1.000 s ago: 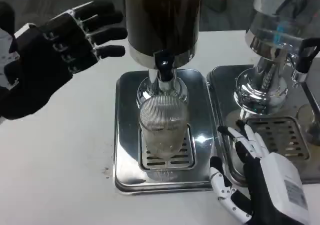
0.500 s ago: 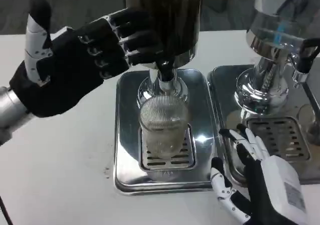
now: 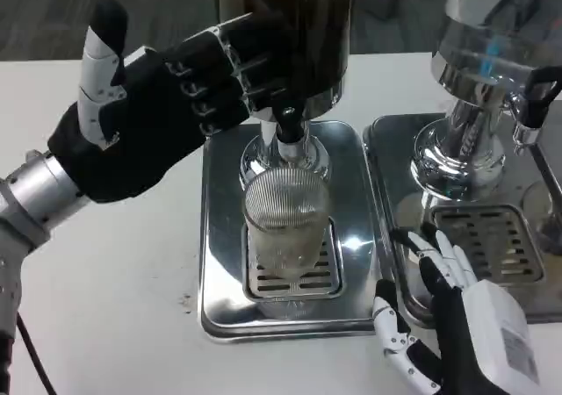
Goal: Grasp the cup under the faucet to collect the drink, then remove the cup.
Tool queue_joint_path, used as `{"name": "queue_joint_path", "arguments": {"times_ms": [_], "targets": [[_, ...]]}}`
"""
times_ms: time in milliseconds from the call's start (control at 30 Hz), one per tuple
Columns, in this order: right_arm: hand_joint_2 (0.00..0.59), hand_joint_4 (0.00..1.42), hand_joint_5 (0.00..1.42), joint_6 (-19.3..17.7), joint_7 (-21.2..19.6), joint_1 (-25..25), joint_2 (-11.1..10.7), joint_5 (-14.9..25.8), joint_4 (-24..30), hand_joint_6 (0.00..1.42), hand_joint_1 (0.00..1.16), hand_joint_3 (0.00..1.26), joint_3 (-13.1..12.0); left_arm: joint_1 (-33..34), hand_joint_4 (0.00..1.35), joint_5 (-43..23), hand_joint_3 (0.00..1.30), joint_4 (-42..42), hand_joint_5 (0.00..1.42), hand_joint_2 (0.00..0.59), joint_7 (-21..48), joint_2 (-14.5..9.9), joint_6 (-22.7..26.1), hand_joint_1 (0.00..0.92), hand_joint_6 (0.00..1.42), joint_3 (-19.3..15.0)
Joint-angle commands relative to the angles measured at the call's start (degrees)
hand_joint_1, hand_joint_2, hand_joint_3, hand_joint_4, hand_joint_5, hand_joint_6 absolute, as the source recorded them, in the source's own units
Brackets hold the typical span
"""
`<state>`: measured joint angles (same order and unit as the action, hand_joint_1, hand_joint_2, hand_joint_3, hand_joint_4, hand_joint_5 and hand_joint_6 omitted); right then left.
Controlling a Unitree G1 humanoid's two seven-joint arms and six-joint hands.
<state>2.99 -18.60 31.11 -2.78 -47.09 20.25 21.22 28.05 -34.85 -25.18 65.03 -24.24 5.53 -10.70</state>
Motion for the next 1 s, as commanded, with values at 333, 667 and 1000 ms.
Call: {"name": "queue_joint_path", "arguments": {"times_ms": [333,667,1000], "targets": [[0.526,0.05,0.05,0.6,-0.9,0.6,1.0,0.9,-0.5,0.20,0.35,0.21,-0.2,2.9,0.04,6.1,0.20,-1.6,0.07,0.082,-0.6,3.0,-6.8,0.000,0.12,1.9],[0.539,0.06,0.06,0.5,-1.2,1.3,1.4,0.9,-0.2,0.15,0.34,0.21,0.0,3.5,0.04,8.8,0.20,-3.4,0.07,0.082,-0.6,4.6,-11.1,0.000,0.12,3.4],[0.548,0.06,0.06,0.3,-1.7,2.1,1.8,1.3,0.0,0.15,0.34,0.21,0.2,5.0,0.04,11.8,0.20,-7.6,0.07,0.082,0.1,5.3,-16.4,0.000,0.12,4.3]]}}
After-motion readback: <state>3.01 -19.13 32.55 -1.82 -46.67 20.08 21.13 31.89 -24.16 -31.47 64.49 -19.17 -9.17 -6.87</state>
